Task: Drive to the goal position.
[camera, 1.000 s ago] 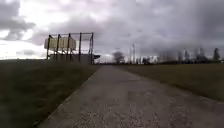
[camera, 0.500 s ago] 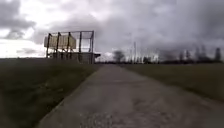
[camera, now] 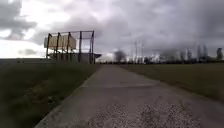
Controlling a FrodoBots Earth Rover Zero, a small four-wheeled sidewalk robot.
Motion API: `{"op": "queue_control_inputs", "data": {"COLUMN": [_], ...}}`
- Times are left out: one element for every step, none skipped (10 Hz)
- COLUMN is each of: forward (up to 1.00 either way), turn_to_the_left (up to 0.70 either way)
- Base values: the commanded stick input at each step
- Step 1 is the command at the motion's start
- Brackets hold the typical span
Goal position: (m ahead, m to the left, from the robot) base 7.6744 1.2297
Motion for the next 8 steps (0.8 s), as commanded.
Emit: {"op": "queue_control_inputs", "data": {"forward": [1.0, 1.0, 1.0, 1.0, 1.0, 1.0, 1.0, 1.0], "turn_to_the_left": [0.0, 0.0, 0.0, 0.0, 0.0, 0.0, 0.0, 0.0]}}
